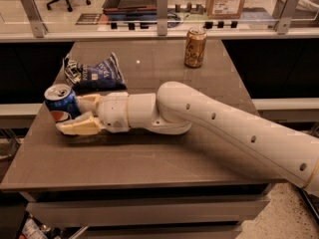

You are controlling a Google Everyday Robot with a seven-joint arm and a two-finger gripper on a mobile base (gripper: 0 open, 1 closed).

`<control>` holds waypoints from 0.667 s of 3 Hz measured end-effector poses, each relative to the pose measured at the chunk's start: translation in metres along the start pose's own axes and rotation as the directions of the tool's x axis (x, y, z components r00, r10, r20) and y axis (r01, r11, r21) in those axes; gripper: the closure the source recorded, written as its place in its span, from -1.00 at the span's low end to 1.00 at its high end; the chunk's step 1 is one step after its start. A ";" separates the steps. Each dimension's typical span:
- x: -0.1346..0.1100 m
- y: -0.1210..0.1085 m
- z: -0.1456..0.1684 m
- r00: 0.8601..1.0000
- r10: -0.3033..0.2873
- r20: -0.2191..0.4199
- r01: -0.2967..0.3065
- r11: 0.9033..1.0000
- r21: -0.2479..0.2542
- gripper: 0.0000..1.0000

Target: Place pepsi can upright

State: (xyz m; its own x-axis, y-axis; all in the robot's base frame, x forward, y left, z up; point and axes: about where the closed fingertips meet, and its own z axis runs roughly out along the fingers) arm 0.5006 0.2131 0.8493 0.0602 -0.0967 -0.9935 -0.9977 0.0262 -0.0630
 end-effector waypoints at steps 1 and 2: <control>-0.001 0.001 0.002 1.000 -0.001 0.000 0.001 1.000 -0.004 -0.73; -0.001 0.003 0.003 1.000 -0.002 0.001 0.002 1.000 -0.008 -1.00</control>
Offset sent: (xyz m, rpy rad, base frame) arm -0.0012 0.0016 0.0004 0.0001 -0.0006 0.0036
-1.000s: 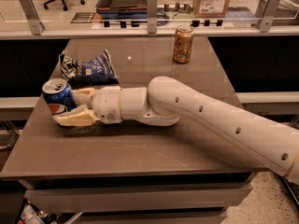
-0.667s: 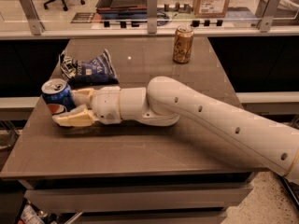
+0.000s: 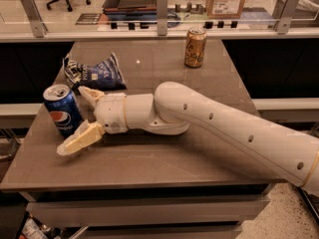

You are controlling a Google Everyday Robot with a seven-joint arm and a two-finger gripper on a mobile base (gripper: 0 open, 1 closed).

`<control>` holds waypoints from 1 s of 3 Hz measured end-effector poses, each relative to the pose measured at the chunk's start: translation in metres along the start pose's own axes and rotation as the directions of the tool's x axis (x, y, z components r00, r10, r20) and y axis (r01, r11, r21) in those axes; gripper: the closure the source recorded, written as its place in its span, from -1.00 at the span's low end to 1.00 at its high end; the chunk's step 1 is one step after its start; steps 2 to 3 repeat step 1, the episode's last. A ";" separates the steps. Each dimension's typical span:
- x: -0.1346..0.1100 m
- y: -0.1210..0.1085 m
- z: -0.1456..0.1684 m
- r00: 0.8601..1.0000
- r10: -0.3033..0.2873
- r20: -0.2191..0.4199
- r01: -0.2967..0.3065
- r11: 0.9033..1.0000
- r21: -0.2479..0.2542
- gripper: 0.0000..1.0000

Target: Place pepsi can upright

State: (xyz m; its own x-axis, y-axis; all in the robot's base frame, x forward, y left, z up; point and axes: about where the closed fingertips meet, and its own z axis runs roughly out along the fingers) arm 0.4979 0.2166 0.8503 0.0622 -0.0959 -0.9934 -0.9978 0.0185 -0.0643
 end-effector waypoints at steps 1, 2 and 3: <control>0.000 0.000 0.000 1.000 0.000 0.000 0.000 1.000 0.000 -1.00; 0.000 0.000 0.000 1.000 0.000 0.000 0.000 1.000 0.000 -1.00; 0.000 0.000 0.000 1.000 0.000 0.000 0.000 1.000 0.000 -1.00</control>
Offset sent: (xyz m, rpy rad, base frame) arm 0.0000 0.0000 0.0000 0.0000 0.0000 0.0000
